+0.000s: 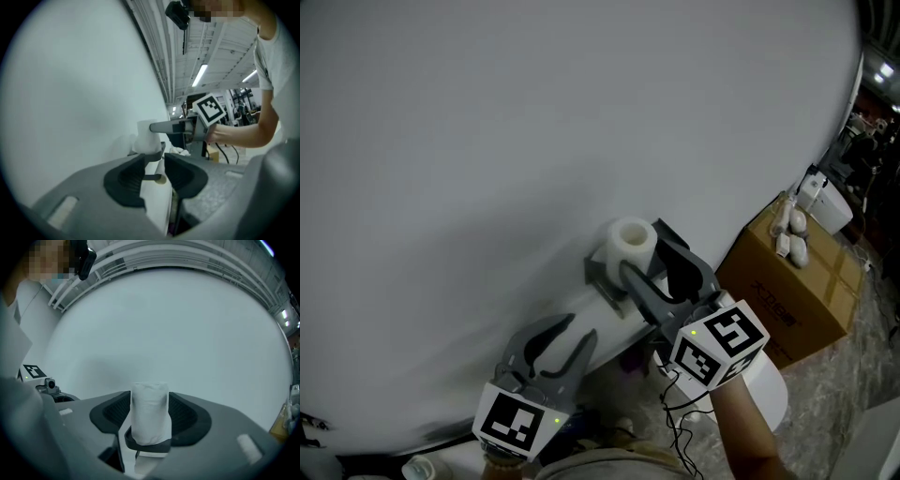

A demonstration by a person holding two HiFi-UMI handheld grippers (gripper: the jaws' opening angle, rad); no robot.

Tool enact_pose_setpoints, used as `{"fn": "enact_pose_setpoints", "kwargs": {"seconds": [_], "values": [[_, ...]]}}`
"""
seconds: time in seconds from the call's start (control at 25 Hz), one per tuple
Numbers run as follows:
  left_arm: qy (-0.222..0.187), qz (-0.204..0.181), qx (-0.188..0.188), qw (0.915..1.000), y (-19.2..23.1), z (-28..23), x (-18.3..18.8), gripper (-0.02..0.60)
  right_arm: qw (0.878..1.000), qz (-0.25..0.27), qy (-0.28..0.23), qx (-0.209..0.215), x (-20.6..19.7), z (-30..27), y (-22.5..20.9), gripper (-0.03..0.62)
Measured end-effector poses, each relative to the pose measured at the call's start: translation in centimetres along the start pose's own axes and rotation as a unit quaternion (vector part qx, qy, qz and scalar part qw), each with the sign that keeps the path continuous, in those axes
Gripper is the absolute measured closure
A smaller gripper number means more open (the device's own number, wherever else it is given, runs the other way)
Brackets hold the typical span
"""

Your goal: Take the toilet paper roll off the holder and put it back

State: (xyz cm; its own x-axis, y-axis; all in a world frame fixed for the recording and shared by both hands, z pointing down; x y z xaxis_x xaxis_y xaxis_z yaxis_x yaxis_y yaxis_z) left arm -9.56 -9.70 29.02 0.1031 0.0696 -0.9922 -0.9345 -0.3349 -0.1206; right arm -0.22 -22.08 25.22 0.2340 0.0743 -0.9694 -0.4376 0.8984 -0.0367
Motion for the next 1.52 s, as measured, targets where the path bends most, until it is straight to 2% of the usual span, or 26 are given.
{"fn": "enact_pose_setpoints", "kwargs": {"seconds": [0.2,0.36,0.48,0.68,0.92,1.0,1.16,1.28,1.52], "values": [[-0.01,0.004,-0.016,0.9998,0.3,0.7,0.4,0.49,0.999,0.042,-0.011,-0.032,1.4,1.9,1.3,0.352],[-0.023,0.002,-0.03,0.9993,0.8,1.3,0.5,0.539,0.995,0.076,-0.006,-0.064,2.0,3.7,2.7,0.355],[-0.037,-0.008,-0.046,0.9982,1.2,2.0,0.7,0.591,0.992,0.084,-0.004,-0.09,2.1,5.1,3.9,0.441],[-0.053,-0.006,-0.079,0.9955,1.3,2.6,0.3,0.591,0.985,0.083,-0.001,-0.15,1.3,7.3,5.3,0.556],[-0.056,-0.001,-0.108,0.9926,1.2,3.5,-0.7,0.591,0.978,0.074,0.013,-0.193,-0.6,9.1,7.3,0.571],[-0.045,0.01,-0.113,0.9926,1.1,4.0,-1.1,0.591,0.976,0.074,0.02,-0.202,-1.1,9.5,8.2,0.571],[-0.049,0.005,-0.12,0.9916,1.6,5.1,-1.7,0.591,0.974,0.077,0.035,-0.212,-2.0,10.0,9.8,0.571],[-0.032,0.018,-0.119,0.9922,1.8,5.9,-2.0,0.591,0.973,0.07,0.04,-0.216,-2.5,10.2,11.0,0.576],[-0.017,0.019,-0.128,0.9915,1.7,7.0,-3.1,0.591,0.971,0.061,0.049,-0.227,-3.9,10.8,12.5,0.577]]}}
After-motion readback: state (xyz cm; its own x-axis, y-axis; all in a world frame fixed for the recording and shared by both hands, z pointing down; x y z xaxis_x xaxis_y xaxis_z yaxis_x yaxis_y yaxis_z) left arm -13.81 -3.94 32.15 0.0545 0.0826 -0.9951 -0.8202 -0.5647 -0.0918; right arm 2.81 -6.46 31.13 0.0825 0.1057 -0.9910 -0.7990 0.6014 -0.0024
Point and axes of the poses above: the fingertips, and each gripper's own axes: z backward along the fingers, y to its left, x out of its top, the point moved 5 cm from there along z, backward along the fingers, and after that the axes turned 9 degrees about -y, right-handed, at the moved point
